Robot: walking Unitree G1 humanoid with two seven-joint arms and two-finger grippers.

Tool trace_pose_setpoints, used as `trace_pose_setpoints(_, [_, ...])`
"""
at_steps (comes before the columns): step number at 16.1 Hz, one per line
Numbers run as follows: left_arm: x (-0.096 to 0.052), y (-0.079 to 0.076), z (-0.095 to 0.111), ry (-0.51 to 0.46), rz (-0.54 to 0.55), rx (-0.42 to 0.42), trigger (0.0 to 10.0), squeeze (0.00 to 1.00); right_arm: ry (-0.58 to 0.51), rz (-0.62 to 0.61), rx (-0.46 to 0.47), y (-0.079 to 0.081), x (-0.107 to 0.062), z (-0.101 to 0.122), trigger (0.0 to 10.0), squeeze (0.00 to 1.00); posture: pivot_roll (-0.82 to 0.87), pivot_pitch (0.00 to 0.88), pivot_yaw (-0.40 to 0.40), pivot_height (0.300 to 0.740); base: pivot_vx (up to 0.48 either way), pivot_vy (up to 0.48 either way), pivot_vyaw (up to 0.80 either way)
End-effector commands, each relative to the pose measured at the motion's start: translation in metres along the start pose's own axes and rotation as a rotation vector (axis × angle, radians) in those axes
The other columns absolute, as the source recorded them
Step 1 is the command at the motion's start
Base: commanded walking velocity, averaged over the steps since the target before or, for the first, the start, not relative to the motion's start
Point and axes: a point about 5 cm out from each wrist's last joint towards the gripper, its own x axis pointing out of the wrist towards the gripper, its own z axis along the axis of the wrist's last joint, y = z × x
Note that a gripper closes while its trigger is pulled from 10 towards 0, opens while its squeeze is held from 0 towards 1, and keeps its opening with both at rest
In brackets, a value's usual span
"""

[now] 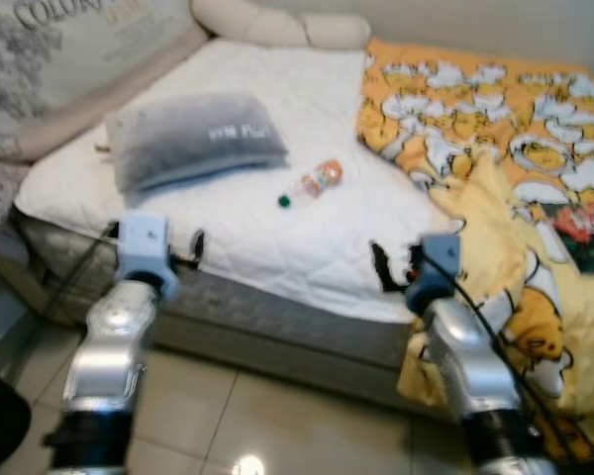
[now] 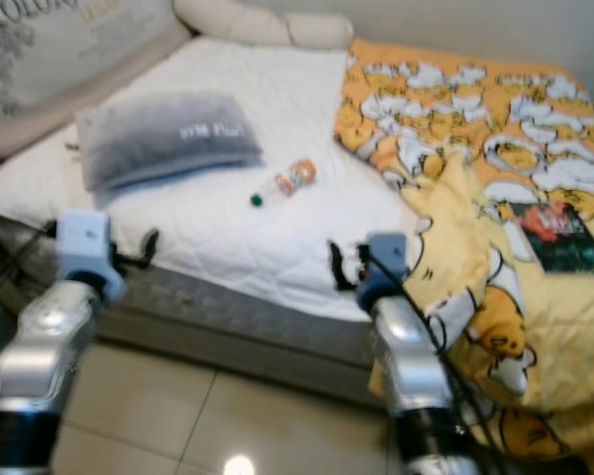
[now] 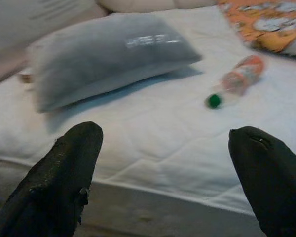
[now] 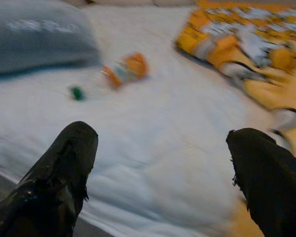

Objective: Clean up the room

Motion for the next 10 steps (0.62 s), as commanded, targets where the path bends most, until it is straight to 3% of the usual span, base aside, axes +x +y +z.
trace_pose_setpoints(1, [-0.0004,0.0067,0.0037,-0.012,0.019,0.015,10.0,0.0,-0.029,0.012,-0.003,0.0046,0.0021,0.0082,10.0,0.0,0.1,0.0,-0.009,0.74,0.292,0.0,0.0])
trace_pose_setpoints(10, [0.0007,0.0076,0.0045,-0.013,0.016,0.024,10.0,0.0,-0.019,0.0,0.009,0.0054,0.0033,0.0063,10.0,0.0,0.1,0.0,-0.006,0.74,0.296,0.0,0.0])
